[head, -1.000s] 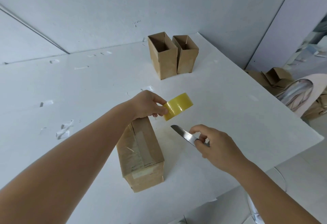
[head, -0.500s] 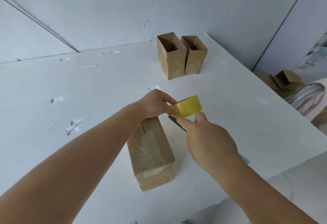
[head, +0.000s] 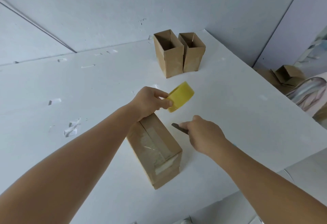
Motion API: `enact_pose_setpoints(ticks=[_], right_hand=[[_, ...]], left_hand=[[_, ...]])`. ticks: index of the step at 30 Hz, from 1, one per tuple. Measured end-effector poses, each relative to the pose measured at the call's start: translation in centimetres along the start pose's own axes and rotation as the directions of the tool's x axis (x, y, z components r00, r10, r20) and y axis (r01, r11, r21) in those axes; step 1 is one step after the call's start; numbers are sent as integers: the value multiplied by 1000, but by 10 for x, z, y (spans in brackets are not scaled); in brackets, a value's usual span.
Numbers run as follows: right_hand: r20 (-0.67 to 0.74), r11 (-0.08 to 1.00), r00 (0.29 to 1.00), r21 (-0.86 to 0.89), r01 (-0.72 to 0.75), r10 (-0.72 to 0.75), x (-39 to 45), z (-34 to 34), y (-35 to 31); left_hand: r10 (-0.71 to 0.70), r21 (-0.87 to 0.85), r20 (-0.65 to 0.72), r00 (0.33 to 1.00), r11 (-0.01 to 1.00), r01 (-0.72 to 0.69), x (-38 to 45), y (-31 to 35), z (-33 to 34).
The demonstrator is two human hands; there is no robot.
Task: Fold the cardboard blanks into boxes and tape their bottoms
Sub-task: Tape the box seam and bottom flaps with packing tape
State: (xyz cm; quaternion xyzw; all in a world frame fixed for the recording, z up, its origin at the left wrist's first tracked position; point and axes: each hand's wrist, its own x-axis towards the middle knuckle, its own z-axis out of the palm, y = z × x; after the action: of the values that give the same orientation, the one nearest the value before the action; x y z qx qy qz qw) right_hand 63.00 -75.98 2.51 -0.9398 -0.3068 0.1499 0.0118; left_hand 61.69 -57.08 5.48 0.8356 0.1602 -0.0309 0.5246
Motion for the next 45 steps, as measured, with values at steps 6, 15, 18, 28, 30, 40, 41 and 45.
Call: enact_pose_setpoints(ticks=[6, 15, 18, 28, 30, 40, 41, 45], right_hand=[[92, 981, 991, 156, -113, 100, 19, 44, 18], [136, 151, 987, 977, -148, 85, 23, 25, -25], [196, -60, 979, 980, -192, 64, 30, 17, -42], [282, -255, 954, 934, -249, 101, 33, 9, -56], [276, -239, 954, 940, -243, 115, 31, 9, -56], [221, -127, 966, 971, -205, 132, 27, 13, -55], [212, -119, 967, 973, -196, 140, 28, 15, -54], [282, -77, 954, 958, -275, 103, 32, 22, -59]], left_hand=[[-34, -50, 23, 999, 998, 36, -4, 5, 0], [-44, -65, 0, 999, 997, 44, -5, 4, 0], [-62, -79, -16, 998, 995, 61, -5, 4, 1], [-95, -234, -106, 990, 970, 68, 1, 0, 2], [-105, -335, -165, 981, 941, 44, 1, -1, 0], [-37, -402, -492, 870, 896, -190, -41, -5, -29], [-38, -404, -514, 857, 892, -203, -50, -9, -29], [-122, -462, -583, 803, 863, -204, -72, -28, -13]])
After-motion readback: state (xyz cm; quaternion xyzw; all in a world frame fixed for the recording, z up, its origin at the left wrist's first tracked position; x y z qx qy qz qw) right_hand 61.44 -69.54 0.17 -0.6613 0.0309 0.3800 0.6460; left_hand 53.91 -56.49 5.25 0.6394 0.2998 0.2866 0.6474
